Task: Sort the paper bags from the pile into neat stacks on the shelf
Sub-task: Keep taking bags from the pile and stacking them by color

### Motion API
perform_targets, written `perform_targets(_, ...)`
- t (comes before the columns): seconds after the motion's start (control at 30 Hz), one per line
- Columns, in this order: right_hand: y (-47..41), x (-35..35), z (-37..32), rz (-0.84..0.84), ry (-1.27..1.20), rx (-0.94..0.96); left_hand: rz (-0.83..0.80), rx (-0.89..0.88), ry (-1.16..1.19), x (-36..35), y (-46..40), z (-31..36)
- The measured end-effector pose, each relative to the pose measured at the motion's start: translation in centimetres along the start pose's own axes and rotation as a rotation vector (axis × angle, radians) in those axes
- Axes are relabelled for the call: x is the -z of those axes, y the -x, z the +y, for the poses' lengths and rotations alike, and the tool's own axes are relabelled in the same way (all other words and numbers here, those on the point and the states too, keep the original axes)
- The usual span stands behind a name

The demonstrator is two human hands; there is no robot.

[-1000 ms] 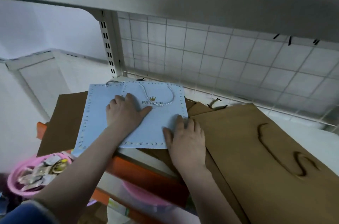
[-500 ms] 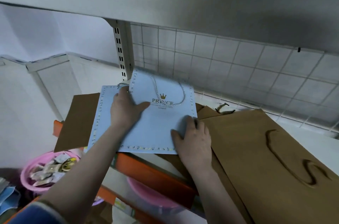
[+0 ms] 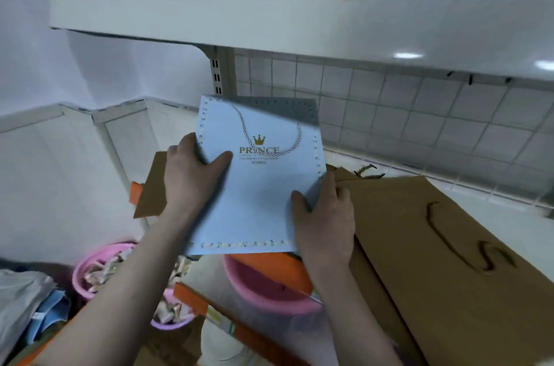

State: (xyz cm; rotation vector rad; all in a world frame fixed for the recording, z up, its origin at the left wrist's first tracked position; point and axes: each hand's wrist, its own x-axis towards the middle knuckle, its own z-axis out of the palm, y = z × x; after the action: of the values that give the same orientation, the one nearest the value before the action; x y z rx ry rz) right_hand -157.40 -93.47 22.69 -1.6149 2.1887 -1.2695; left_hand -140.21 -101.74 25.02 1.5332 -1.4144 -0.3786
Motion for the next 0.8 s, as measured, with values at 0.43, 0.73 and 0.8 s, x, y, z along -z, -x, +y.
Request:
perform_targets(0.43,15.5,7.7,0.6,0.156,0.147,-0.167,-0.183,-0.165,-0.133,5.3,14.1,2.0)
perform_targets(0.73,20.6,19.1,5.6,0.284,0.255,-0.306,-0.324,-0.306,-0.013,2.2,23.1,10.8)
perform_targets(0.8,21.6,22.3,7.6,0.326,0.277,-0.33,-0.358,-0.337,0.004,0.9,25.9,13.3)
